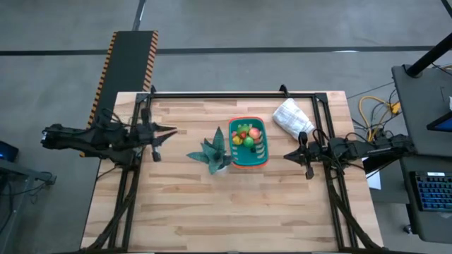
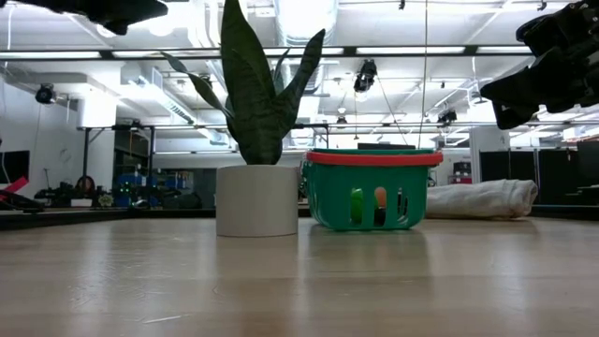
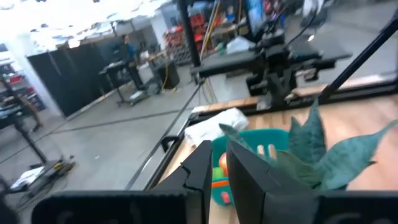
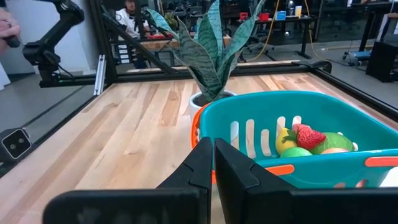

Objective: Build produce basket
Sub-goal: Return to Home Position

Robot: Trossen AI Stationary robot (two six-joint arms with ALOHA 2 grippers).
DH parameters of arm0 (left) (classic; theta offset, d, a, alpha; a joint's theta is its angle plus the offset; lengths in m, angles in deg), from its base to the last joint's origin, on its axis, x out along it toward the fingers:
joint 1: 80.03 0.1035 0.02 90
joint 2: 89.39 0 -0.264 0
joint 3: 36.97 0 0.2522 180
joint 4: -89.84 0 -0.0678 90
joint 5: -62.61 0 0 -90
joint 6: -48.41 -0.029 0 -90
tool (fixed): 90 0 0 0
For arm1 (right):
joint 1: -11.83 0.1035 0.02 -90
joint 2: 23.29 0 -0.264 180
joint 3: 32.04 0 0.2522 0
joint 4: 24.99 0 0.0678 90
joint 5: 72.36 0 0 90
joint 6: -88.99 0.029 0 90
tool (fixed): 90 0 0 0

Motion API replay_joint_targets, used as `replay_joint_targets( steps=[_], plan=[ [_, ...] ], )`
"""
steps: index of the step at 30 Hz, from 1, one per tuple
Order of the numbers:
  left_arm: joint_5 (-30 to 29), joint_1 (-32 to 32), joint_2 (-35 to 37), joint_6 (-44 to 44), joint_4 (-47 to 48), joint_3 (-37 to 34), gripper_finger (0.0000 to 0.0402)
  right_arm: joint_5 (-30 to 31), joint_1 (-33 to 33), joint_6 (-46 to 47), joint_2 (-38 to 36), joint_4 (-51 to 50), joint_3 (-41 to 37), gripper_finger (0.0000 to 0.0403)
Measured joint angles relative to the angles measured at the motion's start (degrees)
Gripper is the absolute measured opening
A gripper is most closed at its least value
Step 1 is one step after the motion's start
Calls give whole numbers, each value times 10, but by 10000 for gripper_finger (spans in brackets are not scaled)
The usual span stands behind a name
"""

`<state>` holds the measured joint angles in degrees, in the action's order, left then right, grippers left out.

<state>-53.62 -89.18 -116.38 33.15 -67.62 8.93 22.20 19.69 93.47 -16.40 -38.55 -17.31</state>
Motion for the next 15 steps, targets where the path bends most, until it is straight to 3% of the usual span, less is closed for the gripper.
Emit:
replay_joint_targets(
  steps=[9, 15],
  plan=[
    [112, 0, 96, 31, -45, -98, 33, 0, 0, 0, 0, 0, 0, 9],
    [115, 0, 121, 53, -146, -200, 33, 0, 0, 0, 0, 0, 0, 9]
  ],
)
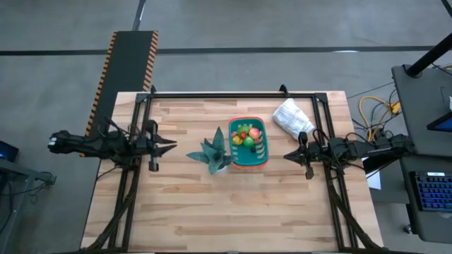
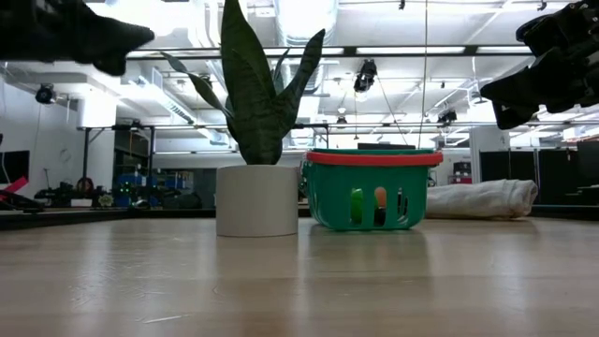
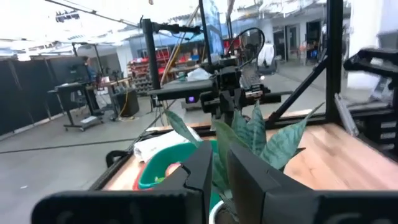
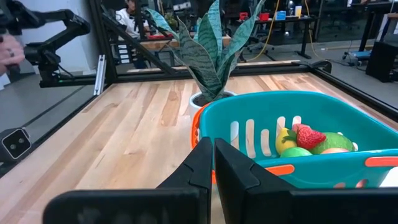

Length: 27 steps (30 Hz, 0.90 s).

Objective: Build produce basket
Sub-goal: Return to Home Position

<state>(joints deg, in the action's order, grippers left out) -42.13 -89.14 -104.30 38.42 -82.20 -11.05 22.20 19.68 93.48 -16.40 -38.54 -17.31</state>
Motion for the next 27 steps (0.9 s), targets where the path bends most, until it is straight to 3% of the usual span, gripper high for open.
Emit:
replay_joint_targets(
  steps=[5, 10, 17, 23, 27],
  plan=[
    [7, 0, -3, 11, -59, -59, 33, 0, 0, 0, 0, 0, 0, 9],
    [7, 0, 28, 4, -9, -54, 33, 0, 0, 0, 0, 0, 0, 9],
    [9, 1, 138, 7, 71, -67, 33, 0, 0, 0, 0, 0, 0, 9],
    [10, 16, 119, 8, 58, -77, 31, 0, 0, 0, 0, 0, 0, 9],
    [16, 37, 137, 23, 39, -112, 7, 0, 0, 0, 0, 0, 0, 9]
  ],
)
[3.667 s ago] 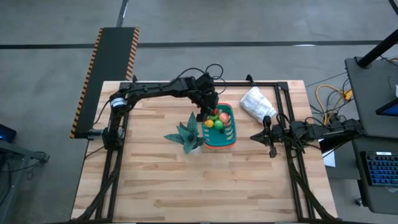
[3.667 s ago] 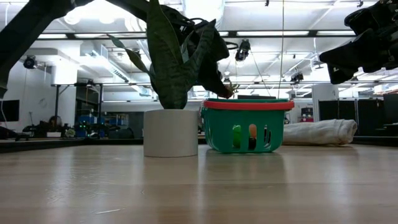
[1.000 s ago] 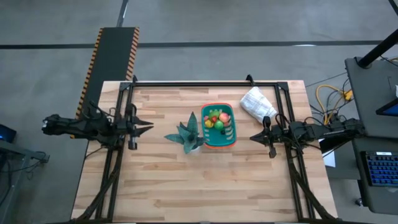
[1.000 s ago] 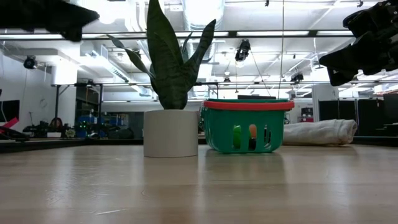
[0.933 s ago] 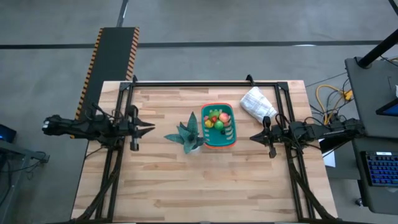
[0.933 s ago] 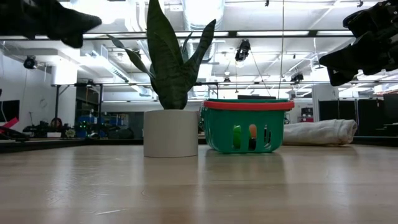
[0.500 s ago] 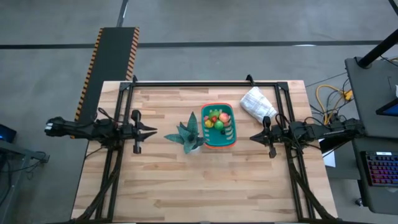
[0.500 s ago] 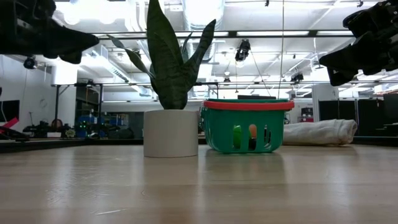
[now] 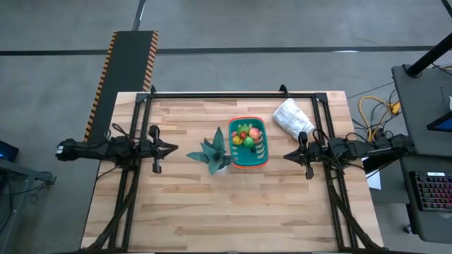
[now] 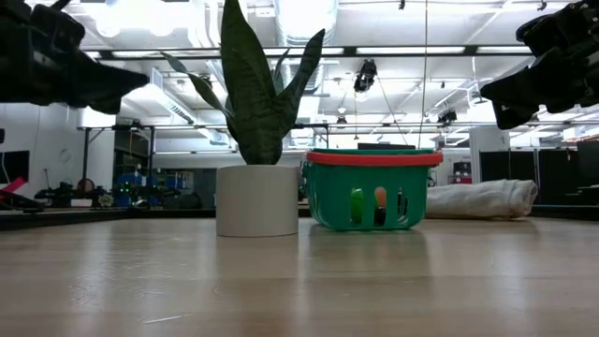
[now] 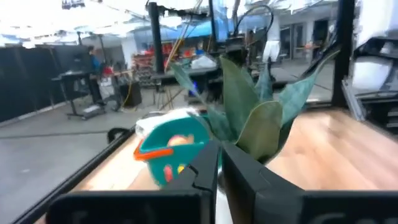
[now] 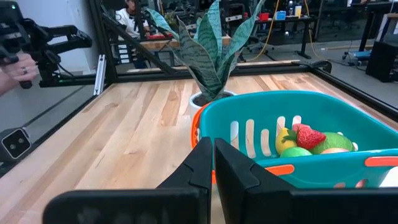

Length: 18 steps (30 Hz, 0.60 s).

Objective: Build produce basket
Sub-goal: Return to Home Position

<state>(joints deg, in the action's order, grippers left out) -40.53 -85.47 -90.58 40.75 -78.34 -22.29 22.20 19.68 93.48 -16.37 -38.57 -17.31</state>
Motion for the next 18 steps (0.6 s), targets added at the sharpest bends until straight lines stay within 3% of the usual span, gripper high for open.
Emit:
replay_joint_targets(
  steps=[4, 18],
  plan=[
    [51, 20, -17, 26, -4, -4, 3, 0, 0, 0, 0, 0, 0, 9],
    [90, 47, -35, 27, 6, -5, 0, 0, 0, 0, 0, 0, 0, 9]
  ],
)
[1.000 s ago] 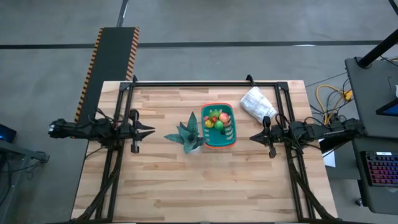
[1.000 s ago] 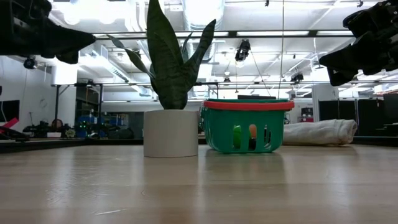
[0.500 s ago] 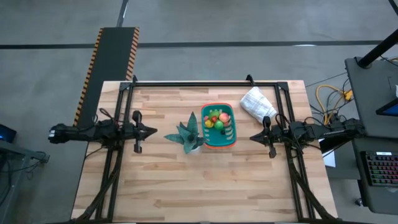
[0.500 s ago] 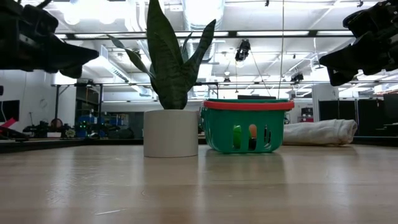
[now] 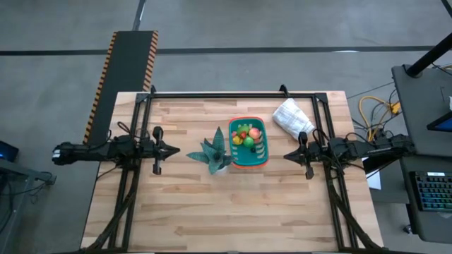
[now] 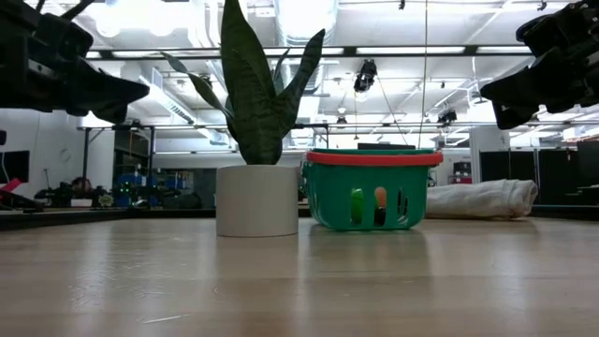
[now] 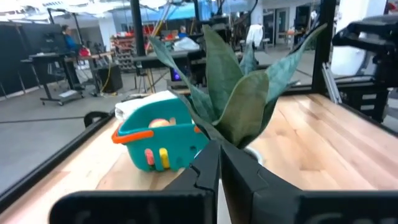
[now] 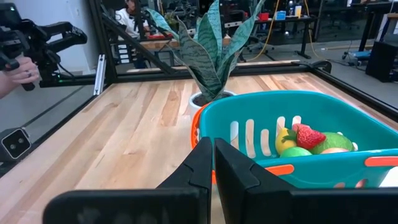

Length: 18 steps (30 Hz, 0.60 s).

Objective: Build produce basket
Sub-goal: Return to Home Position

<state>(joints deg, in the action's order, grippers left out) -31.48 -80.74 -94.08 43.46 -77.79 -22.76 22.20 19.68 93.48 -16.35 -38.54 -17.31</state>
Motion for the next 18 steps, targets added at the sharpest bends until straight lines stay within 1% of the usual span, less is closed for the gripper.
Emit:
replay_joint_targets(
  steps=[11, 16, 18],
  plan=[
    [-5, 0, -70, 1, -6, 0, 0, 0, 0, 0, 0, 0, 0, 9],
    [-5, 0, -86, 1, -52, 1, 0, 0, 0, -1, 0, 0, 0, 9],
    [-5, 0, -87, 1, -70, 2, 0, 3, 0, -34, 0, 10, 0, 9]
  ],
)
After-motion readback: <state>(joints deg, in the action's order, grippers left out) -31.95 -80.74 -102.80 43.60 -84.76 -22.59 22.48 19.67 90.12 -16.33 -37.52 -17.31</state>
